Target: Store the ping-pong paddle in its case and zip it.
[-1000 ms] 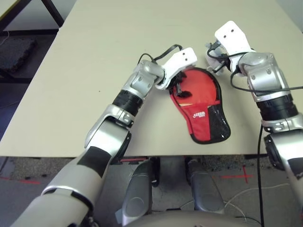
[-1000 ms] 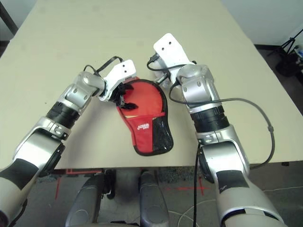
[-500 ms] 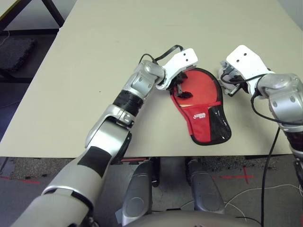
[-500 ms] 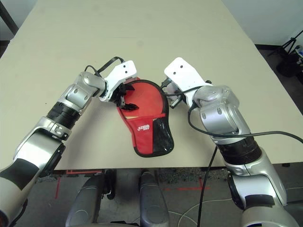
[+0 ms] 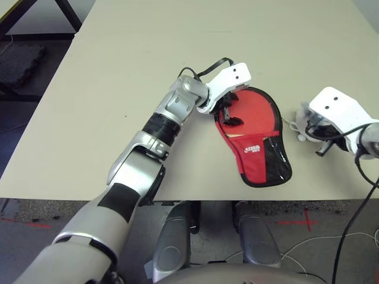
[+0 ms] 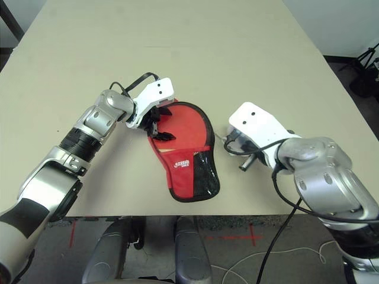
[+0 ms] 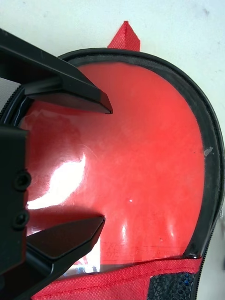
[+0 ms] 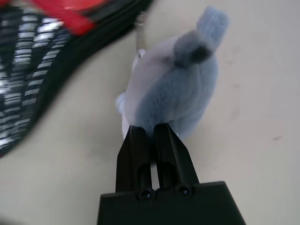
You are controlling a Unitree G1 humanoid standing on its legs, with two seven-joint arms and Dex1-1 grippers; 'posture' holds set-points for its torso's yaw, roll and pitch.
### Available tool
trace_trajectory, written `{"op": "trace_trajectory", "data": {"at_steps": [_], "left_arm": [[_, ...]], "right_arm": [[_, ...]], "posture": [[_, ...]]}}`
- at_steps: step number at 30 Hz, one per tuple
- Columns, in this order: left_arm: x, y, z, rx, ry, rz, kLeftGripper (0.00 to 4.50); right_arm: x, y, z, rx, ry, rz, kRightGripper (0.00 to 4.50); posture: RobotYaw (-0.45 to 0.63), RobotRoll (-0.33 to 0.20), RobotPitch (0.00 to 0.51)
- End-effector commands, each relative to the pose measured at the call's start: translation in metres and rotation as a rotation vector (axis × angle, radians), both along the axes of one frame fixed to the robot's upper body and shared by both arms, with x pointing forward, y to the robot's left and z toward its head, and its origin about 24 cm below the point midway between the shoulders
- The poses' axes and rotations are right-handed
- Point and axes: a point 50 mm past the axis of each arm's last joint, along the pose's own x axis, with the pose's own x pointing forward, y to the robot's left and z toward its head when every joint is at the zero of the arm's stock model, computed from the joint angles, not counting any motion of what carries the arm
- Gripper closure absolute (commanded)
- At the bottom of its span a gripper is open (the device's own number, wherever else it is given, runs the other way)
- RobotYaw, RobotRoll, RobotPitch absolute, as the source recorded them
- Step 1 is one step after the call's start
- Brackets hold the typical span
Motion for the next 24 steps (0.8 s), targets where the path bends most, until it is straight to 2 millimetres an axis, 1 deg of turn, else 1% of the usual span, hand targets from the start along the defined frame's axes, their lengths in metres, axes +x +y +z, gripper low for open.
{"op": "trace_trajectory", "data": {"at_steps": [1, 4, 6, 8, 13, 16, 18, 24], "left_arm": [[0.000, 0.005, -0.021, 0.053, 0.056, 0.032, 0.00], [0.000, 0.004, -0.022, 0.052, 0.058, 0.032, 0.00], [-0.001, 0.004, -0.022, 0.050, 0.060, 0.030, 0.00], [-0.001, 0.004, -0.022, 0.049, 0.062, 0.029, 0.00], [-0.002, 0.003, -0.023, 0.049, 0.066, 0.026, 0.00], [-0.003, 0.003, -0.024, 0.049, 0.068, 0.025, 0.00], [-0.003, 0.003, -0.024, 0.049, 0.069, 0.025, 0.00], [-0.004, 0.002, -0.025, 0.048, 0.071, 0.022, 0.00]], "right_arm": [[-0.029, 0.010, -0.027, 0.111, 0.294, 0.035, 4.47], [-0.048, 0.011, -0.037, 0.109, 0.394, 0.065, 4.47], [-0.070, 0.009, -0.048, 0.134, 0.516, 0.071, 4.47], [-0.085, 0.009, -0.053, 0.152, 0.594, 0.077, 4.47], [-0.102, 0.006, -0.055, 0.154, 0.652, 0.061, 4.47], [-0.113, 0.006, -0.056, 0.153, 0.717, 0.066, 4.47], [-0.116, 0.006, -0.056, 0.157, 0.742, 0.071, 4.47], [-0.125, 0.013, -0.057, 0.180, 0.820, 0.156, 4.47]], "posture": [[-0.18, 0.000, 0.300], [-0.18, 0.000, 0.306], [-0.18, 0.000, 0.310], [-0.18, 0.000, 0.312], [-0.18, 0.000, 0.317], [-0.19, 0.000, 0.319], [-0.19, 0.000, 0.319], [-0.19, 0.000, 0.320]]}}
